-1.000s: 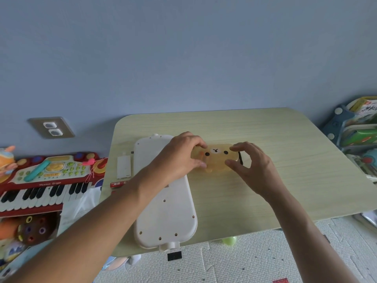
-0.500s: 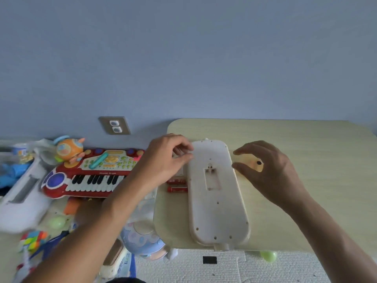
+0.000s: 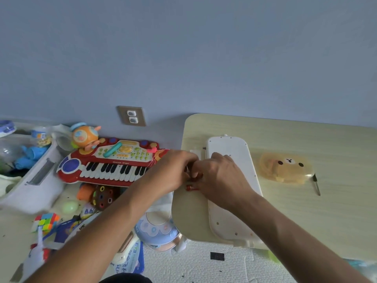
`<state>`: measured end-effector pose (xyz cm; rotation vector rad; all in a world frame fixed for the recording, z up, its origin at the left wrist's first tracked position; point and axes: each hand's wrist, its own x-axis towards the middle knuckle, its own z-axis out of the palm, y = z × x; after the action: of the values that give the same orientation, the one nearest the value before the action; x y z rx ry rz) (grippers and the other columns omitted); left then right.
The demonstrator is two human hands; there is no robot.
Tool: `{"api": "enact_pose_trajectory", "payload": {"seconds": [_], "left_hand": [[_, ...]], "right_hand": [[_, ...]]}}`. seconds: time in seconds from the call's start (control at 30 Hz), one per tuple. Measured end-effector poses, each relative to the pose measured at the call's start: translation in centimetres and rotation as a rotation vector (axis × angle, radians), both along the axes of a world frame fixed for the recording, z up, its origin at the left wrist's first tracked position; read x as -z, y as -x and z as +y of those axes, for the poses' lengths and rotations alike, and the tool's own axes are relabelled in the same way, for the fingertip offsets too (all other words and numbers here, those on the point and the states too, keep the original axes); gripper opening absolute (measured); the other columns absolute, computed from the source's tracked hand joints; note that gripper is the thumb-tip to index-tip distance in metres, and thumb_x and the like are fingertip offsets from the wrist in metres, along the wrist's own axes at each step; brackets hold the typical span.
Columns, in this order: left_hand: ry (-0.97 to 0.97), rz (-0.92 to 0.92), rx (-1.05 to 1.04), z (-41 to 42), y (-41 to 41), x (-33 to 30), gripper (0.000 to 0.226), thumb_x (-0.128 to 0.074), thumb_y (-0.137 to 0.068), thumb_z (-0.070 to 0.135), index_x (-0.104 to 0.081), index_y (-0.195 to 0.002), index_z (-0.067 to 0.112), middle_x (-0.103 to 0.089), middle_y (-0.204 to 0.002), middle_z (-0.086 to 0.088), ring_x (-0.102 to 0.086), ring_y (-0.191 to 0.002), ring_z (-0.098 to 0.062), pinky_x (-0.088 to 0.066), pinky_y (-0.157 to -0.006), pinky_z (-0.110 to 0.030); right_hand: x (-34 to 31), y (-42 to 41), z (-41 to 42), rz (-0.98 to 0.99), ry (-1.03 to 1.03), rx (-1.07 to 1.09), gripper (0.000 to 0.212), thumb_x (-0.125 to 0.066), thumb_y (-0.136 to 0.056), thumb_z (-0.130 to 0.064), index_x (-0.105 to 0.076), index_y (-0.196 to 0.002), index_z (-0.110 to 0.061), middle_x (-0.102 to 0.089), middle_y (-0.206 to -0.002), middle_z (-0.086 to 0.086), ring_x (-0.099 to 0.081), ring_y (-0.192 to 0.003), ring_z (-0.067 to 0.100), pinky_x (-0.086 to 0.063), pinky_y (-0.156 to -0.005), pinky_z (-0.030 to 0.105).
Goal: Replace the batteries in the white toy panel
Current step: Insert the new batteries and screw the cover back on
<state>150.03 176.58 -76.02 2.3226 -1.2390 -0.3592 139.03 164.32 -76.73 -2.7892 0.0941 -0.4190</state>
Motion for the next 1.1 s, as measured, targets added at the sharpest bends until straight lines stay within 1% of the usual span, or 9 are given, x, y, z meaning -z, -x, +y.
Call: {"api": "enact_pose_trajectory", "payload": {"seconds": [0.1,0.27,0.33,0.43,0.53,0.6,0.77,0.87,1.1], "left_hand": [[0.026,0.003,0.001,0.6,-0.1,0.0,0.010,-0.071,-0.075,0.015,-0.066,-0.075,0.024,-0.058,-0.065,0.010,-0.056,-0.065,-0.006,-0.043,-0.058,-0.029],[0.029,0.016,-0.030,1.3,-0.5,-0.2,0.025,-0.070,-0.087,0.010,-0.072,-0.105,0.027,-0.068,-0.084,0.009,-0.065,-0.076,-0.007,-0.052,-0.067,-0.025],[0.038,0.038,-0.045,1.5,-0.9,-0.6,0.025,-0.069,-0.090,0.012,-0.071,-0.110,0.027,-0.070,-0.088,0.008,-0.066,-0.079,-0.003,-0.051,-0.069,-0.016],[0.146,0.136,-0.133,1.5,-1.4,-1.6,0.021,-0.070,-0.091,0.018,-0.070,-0.107,0.031,-0.073,-0.086,0.008,-0.067,-0.075,0.003,-0.051,-0.068,-0.014],[0.307,0.224,-0.223,0.6,-0.7,-2.8,0.014,-0.074,-0.088,0.020,-0.072,-0.100,0.028,-0.076,-0.079,0.007,-0.070,-0.072,0.003,-0.055,-0.069,-0.016],[0.356,0.296,-0.220,-0.7,0.5,-3.1,0.012,-0.075,-0.087,0.021,-0.073,-0.098,0.025,-0.077,-0.077,0.006,-0.072,-0.067,-0.001,-0.057,-0.067,-0.021],[0.315,0.335,-0.152,-3.8,3.4,-2.0,0.010,-0.076,-0.085,0.029,-0.073,-0.095,0.030,-0.077,-0.078,0.009,-0.071,-0.066,-0.002,-0.051,-0.066,-0.022],[0.295,0.282,-0.152,-4.6,4.1,-1.3,0.012,-0.077,-0.085,0.031,-0.074,-0.097,0.032,-0.077,-0.082,0.011,-0.068,-0.074,0.004,-0.044,-0.063,-0.008],[0.284,0.162,-0.147,-5.0,5.0,-1.0,0.015,-0.079,-0.084,0.029,-0.076,-0.098,0.026,-0.076,-0.084,0.010,-0.066,-0.076,0.006,-0.042,-0.062,-0.001]], "right_hand": [[-0.2,0.0,-0.1,0.025,0.044,-0.067,0.021,-0.084,-0.074,-0.038,-0.075,-0.089,-0.026,-0.077,-0.083,-0.006,-0.061,-0.082,0.026,-0.046,-0.073,0.038],[0.4,0.3,0.7,-0.005,0.168,-0.155,0.012,-0.083,-0.071,-0.022,-0.077,-0.081,-0.026,-0.075,-0.077,-0.007,-0.062,-0.072,0.025,-0.053,-0.064,0.040],[0.5,0.0,0.8,-0.044,0.171,-0.166,0.016,-0.081,-0.074,-0.019,-0.079,-0.087,-0.027,-0.075,-0.077,-0.006,-0.064,-0.072,0.026,-0.053,-0.064,0.037],[-0.5,0.2,0.4,-0.047,-0.125,-0.153,0.018,-0.070,-0.086,-0.020,-0.079,-0.100,-0.027,-0.076,-0.083,-0.004,-0.066,-0.075,0.022,-0.053,-0.070,0.034],[-2.4,1.4,-1.9,-0.082,-0.550,0.054,0.016,-0.072,-0.088,-0.017,-0.078,-0.100,-0.026,-0.076,-0.080,-0.008,-0.068,-0.071,0.011,-0.052,-0.067,0.018],[-3.1,2.6,-4.2,-0.138,-0.674,0.199,0.014,-0.073,-0.086,-0.013,-0.075,-0.096,-0.021,-0.077,-0.075,-0.004,-0.072,-0.069,0.009,-0.055,-0.067,0.020],[-2.2,4.9,-6.9,-0.153,-0.679,0.330,0.013,-0.078,-0.084,-0.014,-0.073,-0.095,-0.019,-0.080,-0.079,-0.006,-0.076,-0.077,0.005,-0.059,-0.072,0.029],[-1.4,5.5,-7.0,-0.149,-0.661,0.326,0.013,-0.078,-0.085,-0.015,-0.073,-0.096,-0.021,-0.080,-0.079,-0.005,-0.076,-0.080,0.006,-0.061,-0.077,0.033],[-0.5,6.2,-7.0,-0.213,-0.598,0.263,0.014,-0.078,-0.085,-0.009,-0.074,-0.098,-0.013,-0.077,-0.085,-0.009,-0.074,-0.082,0.003,-0.059,-0.077,0.019]]}}
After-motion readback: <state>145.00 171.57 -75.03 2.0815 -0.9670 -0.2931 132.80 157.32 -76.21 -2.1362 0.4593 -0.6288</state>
